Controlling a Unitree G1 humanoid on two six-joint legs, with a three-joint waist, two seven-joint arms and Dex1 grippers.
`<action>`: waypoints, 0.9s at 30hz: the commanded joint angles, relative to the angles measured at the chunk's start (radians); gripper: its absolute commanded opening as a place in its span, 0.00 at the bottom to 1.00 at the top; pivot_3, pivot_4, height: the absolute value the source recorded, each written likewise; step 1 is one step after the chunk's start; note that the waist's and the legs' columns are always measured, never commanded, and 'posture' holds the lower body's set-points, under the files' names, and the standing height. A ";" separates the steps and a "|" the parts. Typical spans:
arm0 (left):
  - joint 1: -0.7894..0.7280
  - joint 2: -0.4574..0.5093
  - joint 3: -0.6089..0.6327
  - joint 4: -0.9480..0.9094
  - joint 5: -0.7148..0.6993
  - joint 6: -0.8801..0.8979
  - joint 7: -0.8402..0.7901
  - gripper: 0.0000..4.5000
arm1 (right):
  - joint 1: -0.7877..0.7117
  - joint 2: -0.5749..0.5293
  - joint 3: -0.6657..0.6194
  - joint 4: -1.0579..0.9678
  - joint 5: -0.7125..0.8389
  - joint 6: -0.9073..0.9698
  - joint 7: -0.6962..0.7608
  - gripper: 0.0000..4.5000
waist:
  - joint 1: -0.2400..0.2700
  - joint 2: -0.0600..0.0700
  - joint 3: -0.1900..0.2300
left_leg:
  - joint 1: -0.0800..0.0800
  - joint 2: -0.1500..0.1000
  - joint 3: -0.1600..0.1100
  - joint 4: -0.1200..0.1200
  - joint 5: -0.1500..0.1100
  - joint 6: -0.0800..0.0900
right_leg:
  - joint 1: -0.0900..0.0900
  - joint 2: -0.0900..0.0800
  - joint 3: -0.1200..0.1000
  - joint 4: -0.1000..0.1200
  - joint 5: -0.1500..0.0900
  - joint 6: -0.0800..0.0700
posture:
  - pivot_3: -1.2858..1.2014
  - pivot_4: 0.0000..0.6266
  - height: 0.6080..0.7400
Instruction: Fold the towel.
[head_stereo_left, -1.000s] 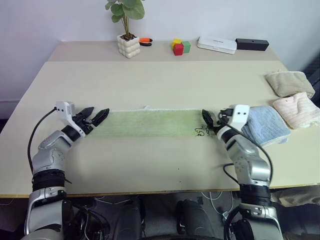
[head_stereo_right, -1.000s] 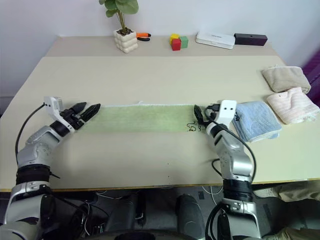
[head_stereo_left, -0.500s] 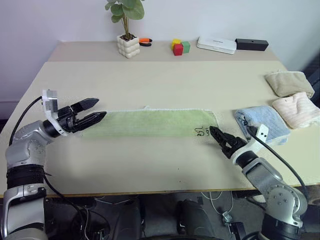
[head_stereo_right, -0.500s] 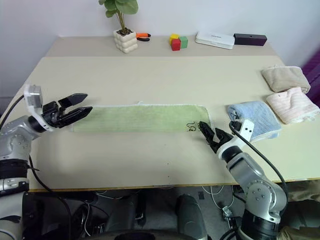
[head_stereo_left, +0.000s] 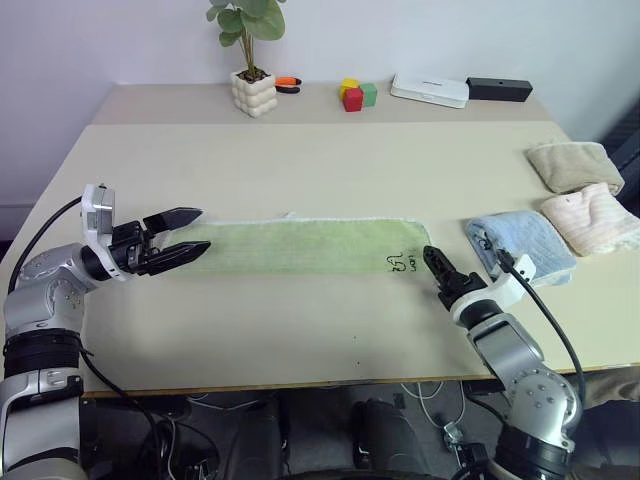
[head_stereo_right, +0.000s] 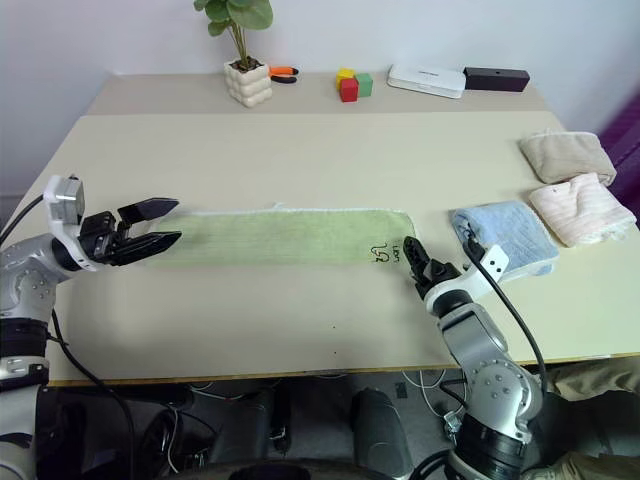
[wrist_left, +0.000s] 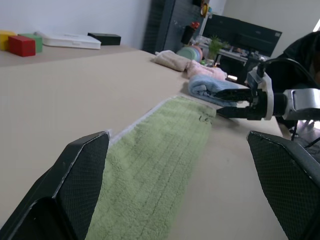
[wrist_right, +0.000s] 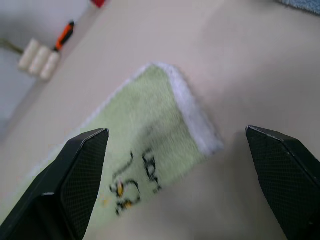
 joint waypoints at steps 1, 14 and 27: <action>0.011 0.003 0.018 -0.041 -0.010 -0.005 0.014 1.00 | -0.030 0.017 0.036 0.056 0.006 -0.012 0.002 0.99 | -0.001 0.000 0.000 | 0.000 0.000 0.000 0.000 0.000 0.000 | 0.000 0.000 0.000 0.000 0.000 0.000 | 0.52 0.24 0.96; 0.055 -0.006 0.031 -0.092 -0.014 -0.028 0.068 1.00 | -0.093 -0.009 0.054 0.131 -0.009 -0.057 0.015 0.01 | -0.001 -0.001 -0.001 | 0.000 0.000 0.000 0.000 0.000 0.000 | 0.000 0.000 0.000 0.000 0.000 0.000 | 0.52 0.24 0.96; 0.003 -0.025 0.017 -0.015 0.018 -0.130 0.086 1.00 | -0.061 -0.282 0.132 0.043 -0.189 -0.077 0.165 0.01 | 0.004 -0.001 0.000 | -0.001 -0.001 0.001 0.000 0.000 0.000 | -0.001 -0.001 0.000 -0.001 0.000 0.000 | 0.52 0.24 0.96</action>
